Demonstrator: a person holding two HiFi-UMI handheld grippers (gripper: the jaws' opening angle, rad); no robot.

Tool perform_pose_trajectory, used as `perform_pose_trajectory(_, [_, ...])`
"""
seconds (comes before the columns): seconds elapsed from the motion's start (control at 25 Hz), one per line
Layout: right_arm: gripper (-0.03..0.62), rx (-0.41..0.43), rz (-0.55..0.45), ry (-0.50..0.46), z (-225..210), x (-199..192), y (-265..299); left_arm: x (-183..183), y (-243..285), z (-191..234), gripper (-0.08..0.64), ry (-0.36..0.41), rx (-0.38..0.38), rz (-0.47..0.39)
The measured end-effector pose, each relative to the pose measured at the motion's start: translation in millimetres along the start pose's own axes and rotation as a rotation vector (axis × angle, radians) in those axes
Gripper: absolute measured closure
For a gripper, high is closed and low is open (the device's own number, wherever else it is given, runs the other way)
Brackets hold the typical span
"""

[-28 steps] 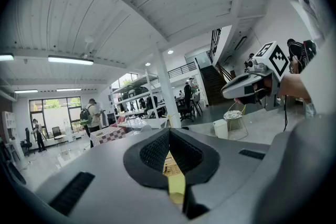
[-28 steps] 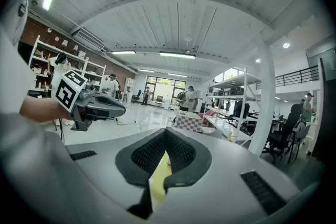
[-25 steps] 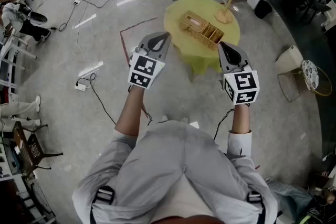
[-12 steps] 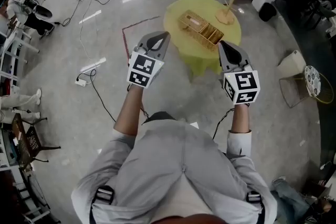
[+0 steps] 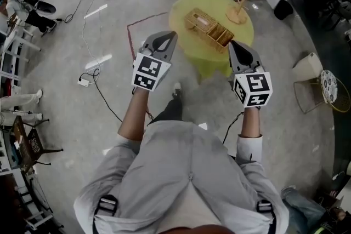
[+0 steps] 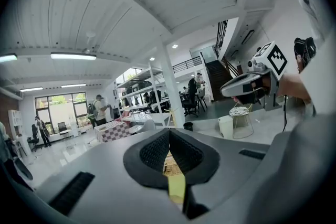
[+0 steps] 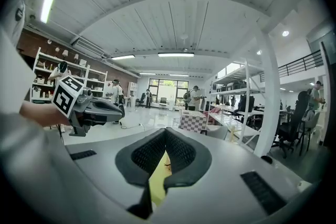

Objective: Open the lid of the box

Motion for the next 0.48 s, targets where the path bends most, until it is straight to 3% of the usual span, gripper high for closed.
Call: perform_pose_trajectory(0.48, [0.571,-0.015,0.039,-0.062,-56,-25,112,-37,109,81,0.531,0.006,-0.031,-0.009])
Point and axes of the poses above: the fingertips, and each gripper's own axes: y forward along the fingers, z to its left, x out of its top, the point moved 10 cm from there along -y, backward along the fingers, and after that the axes turned 13 degrees about -z, right-handed, at the moved point
